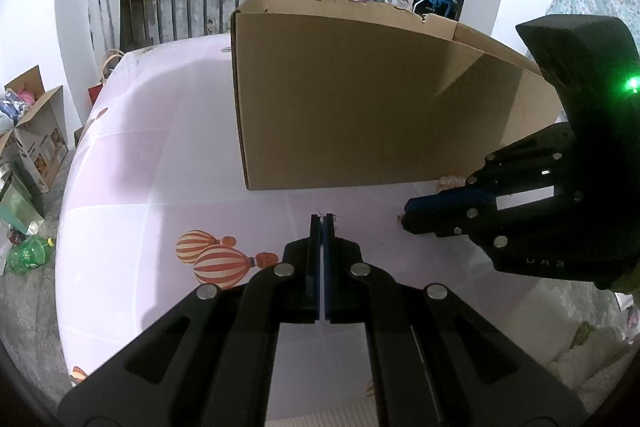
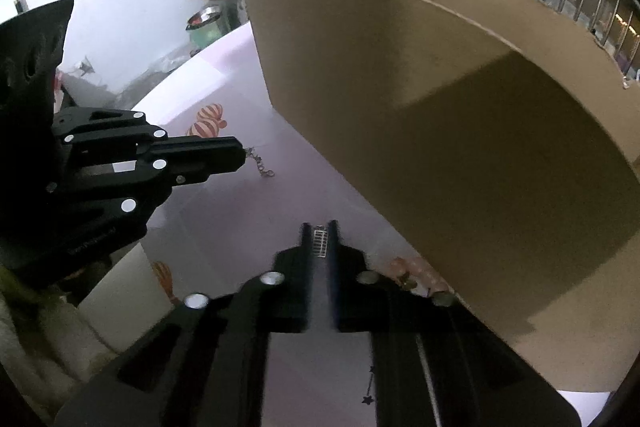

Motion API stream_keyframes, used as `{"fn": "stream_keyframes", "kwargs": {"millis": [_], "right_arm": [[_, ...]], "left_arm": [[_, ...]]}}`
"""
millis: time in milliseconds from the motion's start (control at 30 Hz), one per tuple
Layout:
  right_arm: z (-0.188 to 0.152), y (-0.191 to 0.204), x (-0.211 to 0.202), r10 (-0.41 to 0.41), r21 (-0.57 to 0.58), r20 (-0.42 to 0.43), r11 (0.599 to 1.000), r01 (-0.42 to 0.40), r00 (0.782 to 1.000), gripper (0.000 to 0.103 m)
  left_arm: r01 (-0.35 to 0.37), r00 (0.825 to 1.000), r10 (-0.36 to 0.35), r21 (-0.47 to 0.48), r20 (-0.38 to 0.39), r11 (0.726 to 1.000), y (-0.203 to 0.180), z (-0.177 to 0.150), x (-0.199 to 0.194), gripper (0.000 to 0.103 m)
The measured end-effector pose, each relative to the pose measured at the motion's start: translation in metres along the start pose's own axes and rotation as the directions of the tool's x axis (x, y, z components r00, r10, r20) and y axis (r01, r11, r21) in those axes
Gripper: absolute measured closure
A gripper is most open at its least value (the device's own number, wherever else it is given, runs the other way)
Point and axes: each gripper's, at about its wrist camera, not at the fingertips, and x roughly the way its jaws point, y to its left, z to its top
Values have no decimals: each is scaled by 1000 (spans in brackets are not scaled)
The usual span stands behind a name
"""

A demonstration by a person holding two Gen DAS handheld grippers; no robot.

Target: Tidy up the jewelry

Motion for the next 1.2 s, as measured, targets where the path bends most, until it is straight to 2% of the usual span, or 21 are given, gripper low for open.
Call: {"fn": "stream_keyframes", "kwargs": {"millis": [400, 633, 800, 967, 1200], "right_arm": [[-3, -10, -4, 29, 71, 24, 997, -31, 999, 98], [-6, -11, -26, 33, 91, 80, 995, -41, 996, 98], [-7, -13, -50, 30, 92, 151, 995, -44, 988, 98], [-4, -14, -88, 17, 88, 263, 995, -42, 965, 98], [7, -36, -142, -47, 97, 422, 995, 6, 905, 98]], "left_arm": [[1, 1000, -1, -2, 5, 1000, 1, 1, 0, 103], [-5, 1000, 5, 3, 30, 1000, -1, 4, -10, 103], [-10, 997, 9, 17, 71, 1000, -8, 14, -28, 103], [-7, 990, -1, 54, 144, 999, -21, 37, -59, 103], [52, 968, -85, 143, 235, 988, -46, 94, -87, 103]]}}
